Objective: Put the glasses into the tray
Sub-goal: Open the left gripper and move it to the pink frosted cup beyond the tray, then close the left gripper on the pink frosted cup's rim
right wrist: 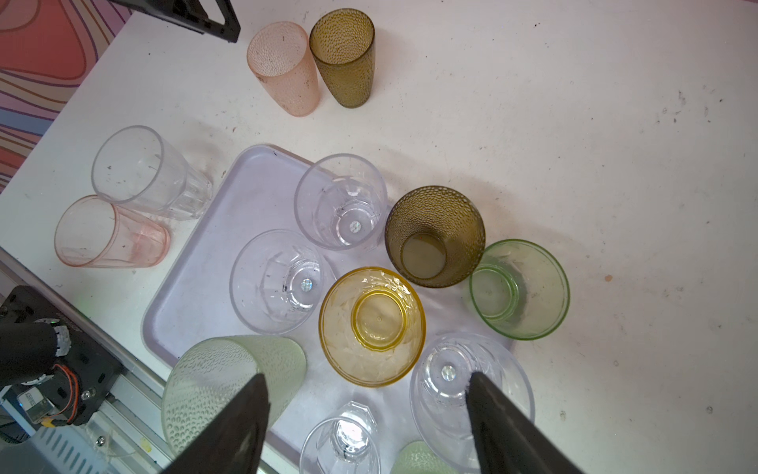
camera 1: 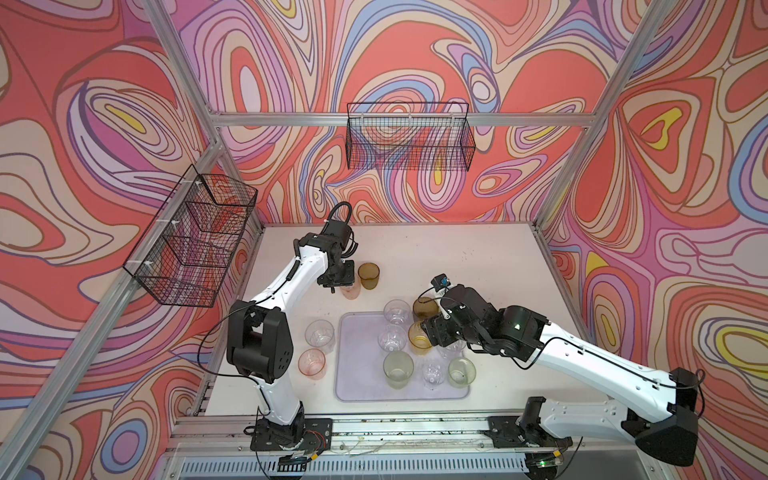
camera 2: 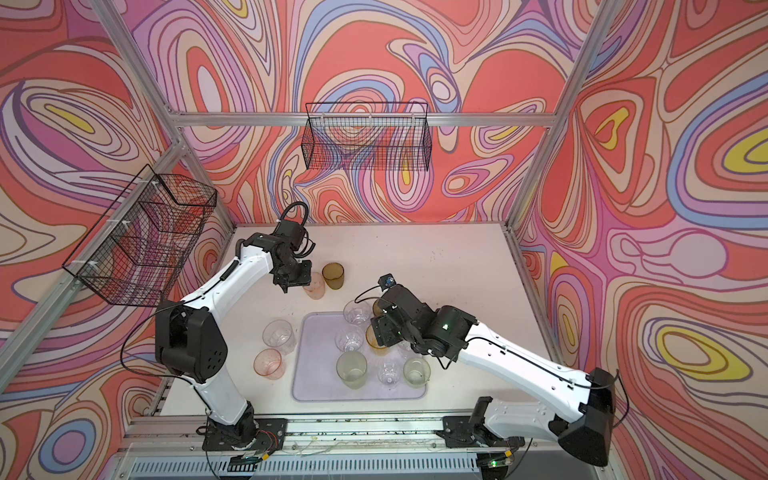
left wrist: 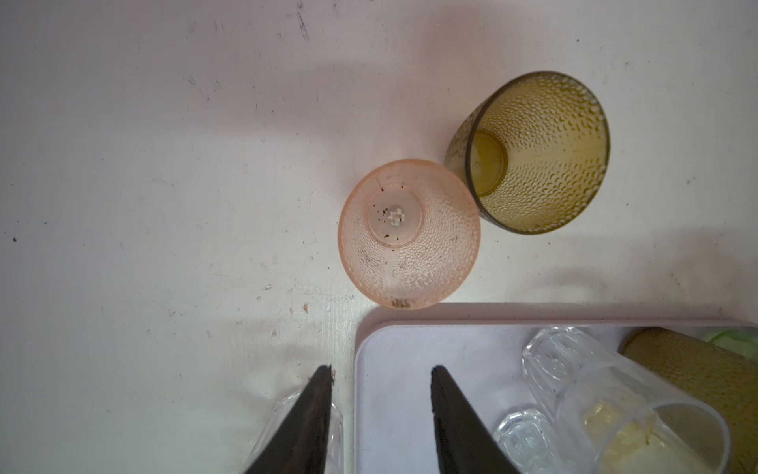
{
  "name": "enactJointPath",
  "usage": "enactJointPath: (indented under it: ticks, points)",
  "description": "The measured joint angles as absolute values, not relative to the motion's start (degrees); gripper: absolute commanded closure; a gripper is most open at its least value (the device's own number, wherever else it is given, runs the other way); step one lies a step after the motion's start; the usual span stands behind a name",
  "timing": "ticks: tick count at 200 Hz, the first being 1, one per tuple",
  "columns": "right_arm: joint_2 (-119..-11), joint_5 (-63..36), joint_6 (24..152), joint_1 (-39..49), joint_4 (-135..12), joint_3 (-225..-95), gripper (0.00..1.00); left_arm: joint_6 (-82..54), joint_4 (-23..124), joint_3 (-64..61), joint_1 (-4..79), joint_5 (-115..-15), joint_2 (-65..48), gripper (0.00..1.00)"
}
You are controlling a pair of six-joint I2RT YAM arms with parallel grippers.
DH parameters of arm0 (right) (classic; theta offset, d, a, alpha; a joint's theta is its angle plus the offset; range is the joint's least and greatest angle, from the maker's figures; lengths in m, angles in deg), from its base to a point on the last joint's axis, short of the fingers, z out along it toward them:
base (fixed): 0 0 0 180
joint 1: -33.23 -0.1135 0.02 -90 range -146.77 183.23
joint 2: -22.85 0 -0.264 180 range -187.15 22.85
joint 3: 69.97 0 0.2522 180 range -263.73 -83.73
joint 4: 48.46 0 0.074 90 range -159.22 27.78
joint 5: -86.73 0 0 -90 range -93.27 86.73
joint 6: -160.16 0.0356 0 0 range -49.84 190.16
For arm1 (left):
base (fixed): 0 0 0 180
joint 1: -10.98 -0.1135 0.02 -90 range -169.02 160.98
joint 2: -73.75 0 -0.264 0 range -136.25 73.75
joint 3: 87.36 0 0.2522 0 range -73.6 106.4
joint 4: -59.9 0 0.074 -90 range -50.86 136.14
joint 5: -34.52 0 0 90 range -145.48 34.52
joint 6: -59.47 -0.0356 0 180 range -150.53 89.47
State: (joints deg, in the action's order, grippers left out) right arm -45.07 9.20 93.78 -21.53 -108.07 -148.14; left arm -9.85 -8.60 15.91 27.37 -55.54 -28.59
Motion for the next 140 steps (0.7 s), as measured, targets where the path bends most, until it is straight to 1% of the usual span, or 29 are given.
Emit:
enactJointPath:
  ticks: [68,140]
  points:
    - [-45.11,8.87,93.8,-21.53,-108.07,-148.14,0.21,-9.3,-6.55,15.94,25.6,-55.75,-31.72,0.57]
    - [-45.11,8.72,94.04,-21.53,-108.05,-148.14,0.22,-8.84,-5.54,17.07,24.39,-56.13,-36.09,0.62]
